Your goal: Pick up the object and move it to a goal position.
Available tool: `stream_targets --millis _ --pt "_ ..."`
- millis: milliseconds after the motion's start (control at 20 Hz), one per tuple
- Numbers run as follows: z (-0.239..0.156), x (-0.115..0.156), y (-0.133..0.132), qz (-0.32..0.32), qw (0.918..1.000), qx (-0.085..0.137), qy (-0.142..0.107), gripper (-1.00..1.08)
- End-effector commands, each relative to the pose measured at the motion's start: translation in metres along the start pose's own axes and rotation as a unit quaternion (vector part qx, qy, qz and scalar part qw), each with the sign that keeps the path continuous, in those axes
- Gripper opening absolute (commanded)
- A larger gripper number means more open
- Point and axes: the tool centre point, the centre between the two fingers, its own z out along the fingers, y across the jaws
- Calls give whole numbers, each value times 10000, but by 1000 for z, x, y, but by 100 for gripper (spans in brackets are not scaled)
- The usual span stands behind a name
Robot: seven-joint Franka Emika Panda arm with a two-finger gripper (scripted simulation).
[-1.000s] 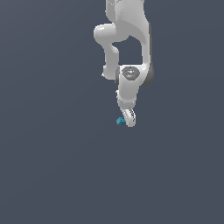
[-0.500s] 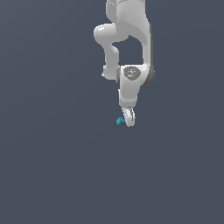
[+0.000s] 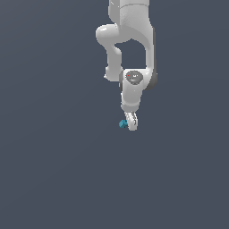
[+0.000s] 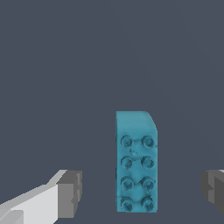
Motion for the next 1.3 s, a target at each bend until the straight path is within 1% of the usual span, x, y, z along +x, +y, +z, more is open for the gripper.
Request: stream_targets --millis 0,250,500,550,1100,1250 --pt "11 0 1 4 10000 -4 1 100" --pt "31 0 1 15 10000 -4 1 100" --pt "38 0 1 18 10000 -3 -1 100" --pt "38 0 1 18 10000 -3 -1 -100" --pt "37 0 0 17 10000 2 -1 -100" --pt "36 6 1 17 10000 2 -1 -100"
